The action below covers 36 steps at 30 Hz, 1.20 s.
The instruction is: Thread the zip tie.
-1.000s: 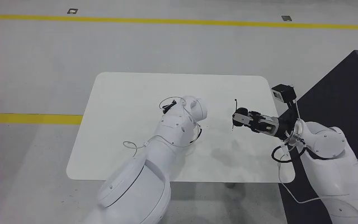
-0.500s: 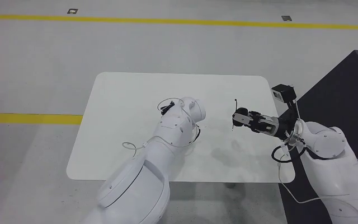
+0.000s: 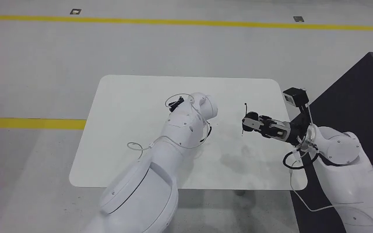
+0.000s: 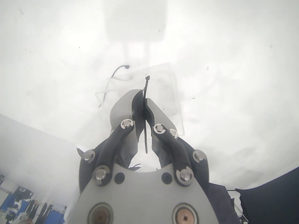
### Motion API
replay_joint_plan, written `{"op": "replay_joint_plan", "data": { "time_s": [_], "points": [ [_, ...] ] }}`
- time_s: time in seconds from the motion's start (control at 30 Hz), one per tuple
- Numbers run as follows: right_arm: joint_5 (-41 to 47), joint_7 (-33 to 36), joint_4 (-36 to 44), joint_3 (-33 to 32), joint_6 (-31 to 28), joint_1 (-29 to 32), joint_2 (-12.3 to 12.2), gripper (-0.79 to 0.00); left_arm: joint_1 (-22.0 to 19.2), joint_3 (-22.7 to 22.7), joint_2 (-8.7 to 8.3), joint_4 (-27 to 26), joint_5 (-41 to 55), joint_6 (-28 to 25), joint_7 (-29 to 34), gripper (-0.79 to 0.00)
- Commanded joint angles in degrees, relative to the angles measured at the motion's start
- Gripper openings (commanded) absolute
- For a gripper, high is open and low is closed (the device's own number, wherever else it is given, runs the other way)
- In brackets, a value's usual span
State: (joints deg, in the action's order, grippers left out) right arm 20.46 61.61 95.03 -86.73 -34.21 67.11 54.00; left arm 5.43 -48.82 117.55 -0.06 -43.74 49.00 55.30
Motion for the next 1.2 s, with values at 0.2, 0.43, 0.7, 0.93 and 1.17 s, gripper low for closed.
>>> {"op": "replay_joint_plan", "data": {
  "time_s": [0.2, 0.43, 0.7, 0.93, 1.17],
  "points": [
    [0.0, 0.0, 0.0, 0.0, 0.0, 0.0, 0.0, -0.785, -0.6, -0.7, -0.88, -8.1, 2.2, 3.4, -3.6, -0.785],
    [-0.2, -0.2, 0.1, 0.1, 0.2, 0.1, 0.0, -0.785, 0.2, -1.0, -1.28, -10.5, 3.5, 2.2, -4.0, -0.785],
    [7.8, 11.1, -6.4, 2.0, 13.3, -3.8, -0.5, -0.785, 0.7, -7.1, -4.37, -14.1, 10.0, 4.7, -21.5, -0.785],
    [17.6, 26.4, -14.0, 2.2, 21.4, -7.6, -1.2, -0.785, 7.5, -12.6, -7.65, -26.1, 14.0, -5.5, -28.6, -0.785],
    [18.7, 26.4, -14.4, 2.4, 21.8, -8.0, -1.3, -0.785, 8.6, -12.5, -7.95, -27.9, 13.7, -7.1, -27.5, -0.785]
  ]
}}
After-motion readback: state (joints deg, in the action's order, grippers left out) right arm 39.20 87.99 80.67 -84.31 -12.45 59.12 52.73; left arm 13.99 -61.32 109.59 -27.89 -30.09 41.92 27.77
